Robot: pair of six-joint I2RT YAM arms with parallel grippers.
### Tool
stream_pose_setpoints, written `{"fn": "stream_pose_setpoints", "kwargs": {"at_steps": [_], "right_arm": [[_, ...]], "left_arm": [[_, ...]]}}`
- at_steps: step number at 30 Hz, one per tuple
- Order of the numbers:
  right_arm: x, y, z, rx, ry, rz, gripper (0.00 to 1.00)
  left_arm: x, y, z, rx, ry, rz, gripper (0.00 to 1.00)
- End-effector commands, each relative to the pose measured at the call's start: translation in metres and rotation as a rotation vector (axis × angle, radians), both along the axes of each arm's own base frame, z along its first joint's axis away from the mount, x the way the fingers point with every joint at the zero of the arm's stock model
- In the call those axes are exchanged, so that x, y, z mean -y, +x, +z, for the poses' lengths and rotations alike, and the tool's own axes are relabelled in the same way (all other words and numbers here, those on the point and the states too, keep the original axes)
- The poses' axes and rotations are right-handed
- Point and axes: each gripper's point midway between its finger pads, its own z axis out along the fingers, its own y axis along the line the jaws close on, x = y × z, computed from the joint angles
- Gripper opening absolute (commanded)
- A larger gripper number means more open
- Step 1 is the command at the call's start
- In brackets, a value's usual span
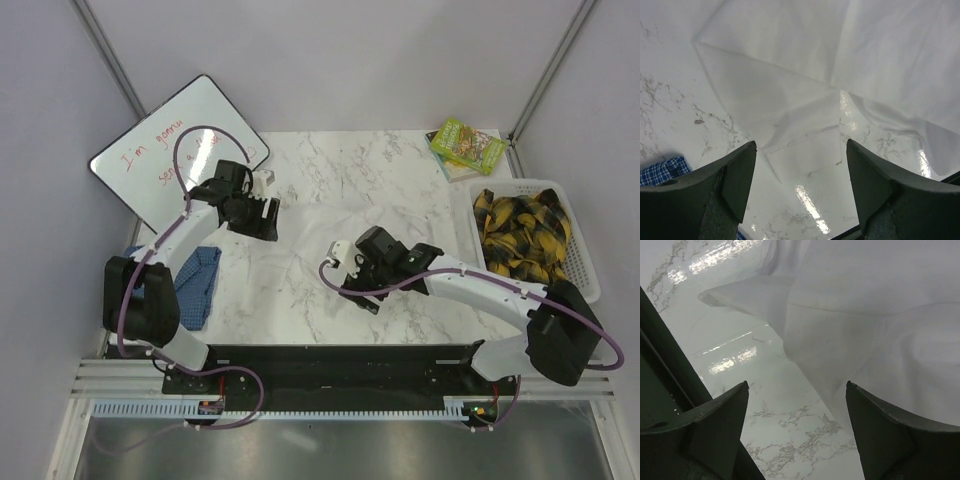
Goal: Fold and stack the long sleeve shirts
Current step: Flatten the shirt out
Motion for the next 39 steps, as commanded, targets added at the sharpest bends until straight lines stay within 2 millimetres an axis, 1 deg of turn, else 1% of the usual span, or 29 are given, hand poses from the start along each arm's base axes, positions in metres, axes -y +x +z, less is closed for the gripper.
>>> {"fn": "stream_pose_setpoints", "kwargs": {"at_steps": [1, 2, 5, 6, 9, 10, 11, 12, 14, 15, 17, 18, 19, 20, 21, 22, 23, 24, 25, 26, 27, 29, 30, 33, 36, 39], "right_arm": [[-0.012, 0.024, 0.004, 0.106, 0.006, -0.02, 0.86], [-0.015, 0.026, 0.007, 0.114, 0.014, -0.026, 0.86], [-0.024, 0.032, 0.019, 0.133, 0.06, -0.052, 0.86], [-0.027, 0.034, 0.028, 0.15, 0.094, -0.064, 0.87], [-0.037, 0.039, 0.049, 0.185, 0.185, -0.094, 0.88], [-0.042, 0.042, 0.056, 0.194, 0.218, -0.106, 0.88], [-0.044, 0.044, 0.058, 0.201, 0.231, -0.117, 0.88], [-0.049, 0.044, 0.056, 0.202, 0.234, -0.114, 0.88], [-0.06, 0.049, 0.055, 0.23, 0.227, -0.101, 0.86], [-0.065, 0.053, 0.048, 0.245, 0.196, -0.108, 0.86], [-0.071, 0.061, 0.046, 0.26, 0.194, -0.124, 0.85], [-0.079, 0.062, 0.045, 0.261, 0.196, -0.115, 0.86], [-0.083, 0.067, 0.047, 0.284, 0.198, -0.124, 0.86], [-0.087, 0.068, 0.041, 0.281, 0.189, -0.127, 0.87], [-0.094, 0.067, 0.042, 0.285, 0.193, -0.117, 0.87], [-0.095, 0.071, 0.041, 0.306, 0.189, -0.126, 0.87], [-0.098, 0.072, 0.034, 0.308, 0.177, -0.123, 0.88], [-0.101, 0.071, 0.031, 0.316, 0.173, -0.106, 0.88], [-0.101, 0.074, 0.028, 0.328, 0.161, -0.111, 0.88], [-0.102, 0.073, 0.018, 0.324, 0.14, -0.105, 0.89], [-0.104, 0.075, 0.016, 0.339, 0.136, -0.098, 0.88], [-0.105, 0.076, 0.008, 0.355, 0.112, -0.09, 0.88], [-0.106, 0.078, 0.008, 0.375, 0.105, -0.086, 0.88], [-0.099, 0.091, 0.005, 0.443, 0.049, -0.102, 0.83], [-0.091, 0.097, -0.001, 0.489, -0.008, -0.102, 0.81], [-0.084, 0.101, -0.005, 0.512, -0.063, -0.095, 0.61]], "left_arm": [[-0.021, -0.003, -0.03, -0.046, 0.119, -0.01, 0.8], [-0.023, -0.005, -0.041, -0.075, 0.134, -0.005, 0.8], [-0.028, -0.001, -0.06, -0.1, 0.17, 0.014, 0.79], [-0.031, 0.001, -0.063, -0.1, 0.187, 0.021, 0.78], [-0.035, 0.009, -0.074, -0.106, 0.216, 0.037, 0.75], [-0.035, 0.012, -0.075, -0.106, 0.222, 0.041, 0.75], [-0.037, 0.013, -0.077, -0.109, 0.234, 0.048, 0.74], [-0.037, 0.013, -0.083, -0.124, 0.242, 0.05, 0.74], [-0.038, 0.015, -0.086, -0.129, 0.253, 0.057, 0.73], [-0.038, 0.015, -0.09, -0.14, 0.254, 0.06, 0.73], [-0.038, 0.015, -0.091, -0.145, 0.247, 0.068, 0.73], [-0.036, 0.016, -0.091, -0.143, 0.239, 0.077, 0.73], [-0.036, 0.014, -0.094, -0.148, 0.237, 0.078, 0.73], [-0.037, 0.014, -0.095, -0.15, 0.24, 0.084, 0.71], [-0.037, 0.015, -0.098, -0.147, 0.242, 0.089, 0.69], [-0.039, 0.013, -0.103, -0.161, 0.249, 0.089, 0.65], [-0.04, 0.013, -0.105, -0.165, 0.247, 0.096, 0.63], [-0.038, 0.012, -0.106, -0.175, 0.237, 0.094, 0.57], [-0.035, 0.011, -0.108, -0.184, 0.219, 0.09, 0.54], [-0.035, 0.012, -0.107, -0.185, 0.208, 0.091, 0.49], [-0.033, 0.011, -0.107, -0.189, 0.197, 0.09, 0.4], [-0.03, 0.01, -0.107, -0.198, 0.176, 0.086, 0.35], [-0.03, 0.01, -0.107, -0.199, 0.172, 0.085, 0.33], [-0.03, 0.009, -0.107, -0.203, 0.169, 0.087, 0.31], [-0.032, 0.008, -0.108, -0.21, 0.163, 0.092, 0.31], [-0.033, 0.008, -0.109, -0.212, 0.158, 0.091, 0.3]]}}
